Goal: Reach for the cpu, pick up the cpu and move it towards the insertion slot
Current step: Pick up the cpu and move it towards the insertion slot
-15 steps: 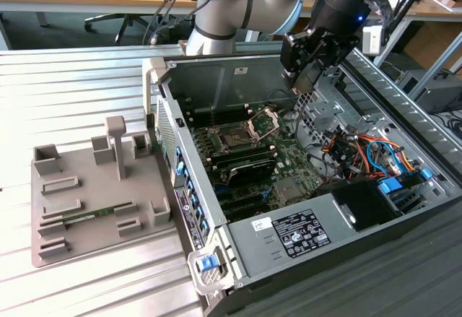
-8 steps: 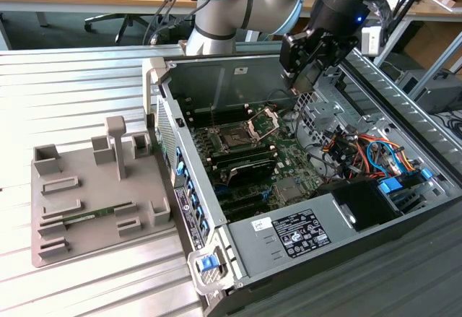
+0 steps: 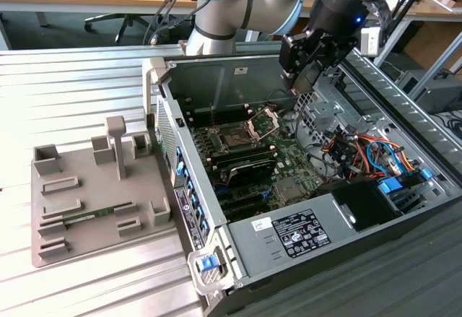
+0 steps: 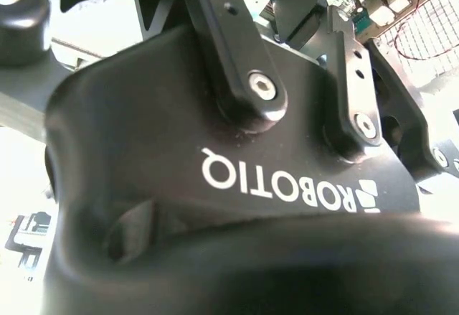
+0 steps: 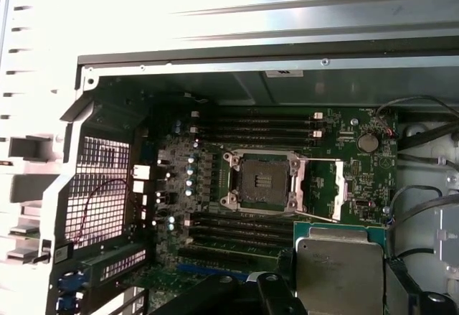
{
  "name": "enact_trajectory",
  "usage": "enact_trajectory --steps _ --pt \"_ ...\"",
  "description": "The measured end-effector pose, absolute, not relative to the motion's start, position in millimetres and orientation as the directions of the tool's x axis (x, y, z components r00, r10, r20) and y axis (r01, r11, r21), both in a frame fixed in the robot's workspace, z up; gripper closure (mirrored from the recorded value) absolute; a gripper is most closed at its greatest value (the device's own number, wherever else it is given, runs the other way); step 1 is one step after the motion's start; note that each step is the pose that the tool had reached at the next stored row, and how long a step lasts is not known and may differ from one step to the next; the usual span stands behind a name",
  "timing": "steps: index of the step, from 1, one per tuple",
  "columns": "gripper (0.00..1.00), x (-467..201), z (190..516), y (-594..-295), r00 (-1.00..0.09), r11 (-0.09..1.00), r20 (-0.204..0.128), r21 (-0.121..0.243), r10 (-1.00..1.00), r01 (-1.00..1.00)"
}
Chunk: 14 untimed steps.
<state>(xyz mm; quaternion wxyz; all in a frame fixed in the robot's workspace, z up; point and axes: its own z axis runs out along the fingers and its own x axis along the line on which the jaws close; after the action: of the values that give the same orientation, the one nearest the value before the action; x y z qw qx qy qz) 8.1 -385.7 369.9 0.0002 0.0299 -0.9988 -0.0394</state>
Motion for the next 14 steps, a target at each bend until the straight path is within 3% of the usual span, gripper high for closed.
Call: enact_trajectory --steps 14 --pt "0.45 8.1 365.0 -385.2 -0.998 0.995 -0.002 0.079 -0.060 -0.060"
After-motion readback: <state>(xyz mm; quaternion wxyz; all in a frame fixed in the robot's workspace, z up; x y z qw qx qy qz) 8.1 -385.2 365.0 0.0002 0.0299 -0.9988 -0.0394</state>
